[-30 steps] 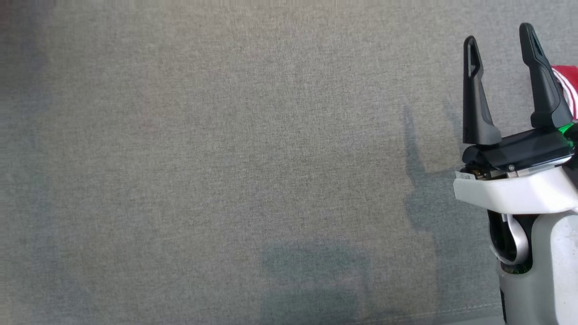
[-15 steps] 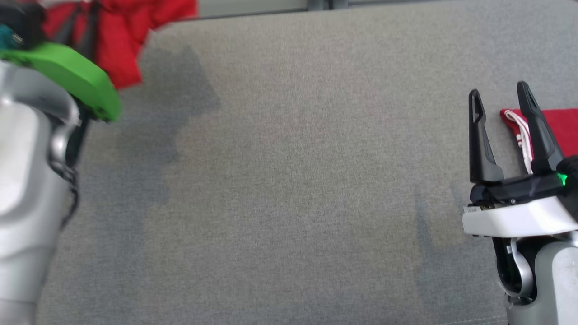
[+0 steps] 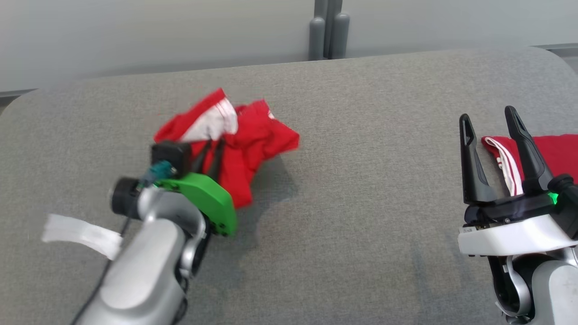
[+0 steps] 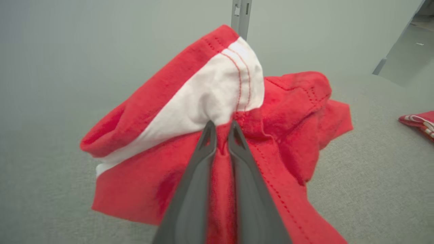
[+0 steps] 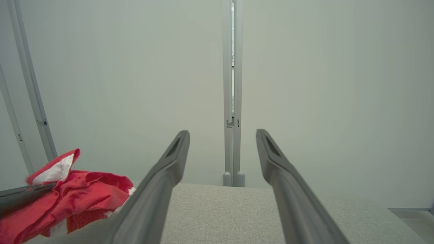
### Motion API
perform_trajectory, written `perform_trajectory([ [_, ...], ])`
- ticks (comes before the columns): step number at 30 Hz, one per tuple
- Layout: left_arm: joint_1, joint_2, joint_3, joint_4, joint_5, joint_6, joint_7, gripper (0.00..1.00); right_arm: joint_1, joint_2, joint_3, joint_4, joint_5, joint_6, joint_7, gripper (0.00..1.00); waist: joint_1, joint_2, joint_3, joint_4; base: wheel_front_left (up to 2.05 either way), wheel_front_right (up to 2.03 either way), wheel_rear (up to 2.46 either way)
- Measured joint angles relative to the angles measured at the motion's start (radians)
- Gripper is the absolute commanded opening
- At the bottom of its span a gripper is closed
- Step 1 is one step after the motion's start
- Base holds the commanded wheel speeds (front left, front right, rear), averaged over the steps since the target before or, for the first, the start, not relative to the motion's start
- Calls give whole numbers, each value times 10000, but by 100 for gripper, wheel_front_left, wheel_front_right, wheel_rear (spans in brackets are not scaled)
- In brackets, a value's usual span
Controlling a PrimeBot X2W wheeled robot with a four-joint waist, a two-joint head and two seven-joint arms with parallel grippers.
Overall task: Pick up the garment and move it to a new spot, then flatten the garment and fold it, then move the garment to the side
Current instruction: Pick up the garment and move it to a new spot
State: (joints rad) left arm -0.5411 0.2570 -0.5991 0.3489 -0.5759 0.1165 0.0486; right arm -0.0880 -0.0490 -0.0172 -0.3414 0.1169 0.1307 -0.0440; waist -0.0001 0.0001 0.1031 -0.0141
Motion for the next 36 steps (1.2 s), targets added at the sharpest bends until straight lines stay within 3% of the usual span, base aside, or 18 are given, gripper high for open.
perform_trajectory([
  [8, 241, -1438, -416, 1779, -299, 33, -577, 0, -23, 0, 349, 46, 130, 0, 0, 100, 0, 0, 28, -629, 0, 0, 0],
  [16, -79, -2021, -662, 3678, -861, -192, -1185, 0, -253, -4, 683, 278, 272, -2, -15, 100, 0, 0, 149, -1554, 0, 0, 0],
  [21, -180, -2056, -1340, 3977, -1699, -222, -1486, 1, -271, -2, 802, 497, 311, 0, -77, 100, 0, 0, 179, -2069, 0, 0, 0],
  [23, -257, -2063, -1768, 3893, -2067, -136, -1582, 47, -278, -2, 859, 585, 316, 0, -104, 100, 1, 0, 163, -2230, 0, 0, 0],
  [24, -291, -2069, -1983, 3818, -2309, -88, -1647, 100, -278, -4, 874, 635, 334, -2, -105, 100, 1, 0, 148, -2294, 0, 0, 0],
  [31, -527, -2088, -3304, 3296, -3641, 150, -2217, 100, -238, -2, 901, 974, 447, -2, -134, 100, 1, 0, -57, -2325, 0, 0, 0],
  [36, -755, -2084, -3891, 3032, -3979, 247, -2729, 100, -135, -2, 732, 1239, 443, 0, -132, 100, 0, 0, -170, -2024, 0, 0, 0],
])
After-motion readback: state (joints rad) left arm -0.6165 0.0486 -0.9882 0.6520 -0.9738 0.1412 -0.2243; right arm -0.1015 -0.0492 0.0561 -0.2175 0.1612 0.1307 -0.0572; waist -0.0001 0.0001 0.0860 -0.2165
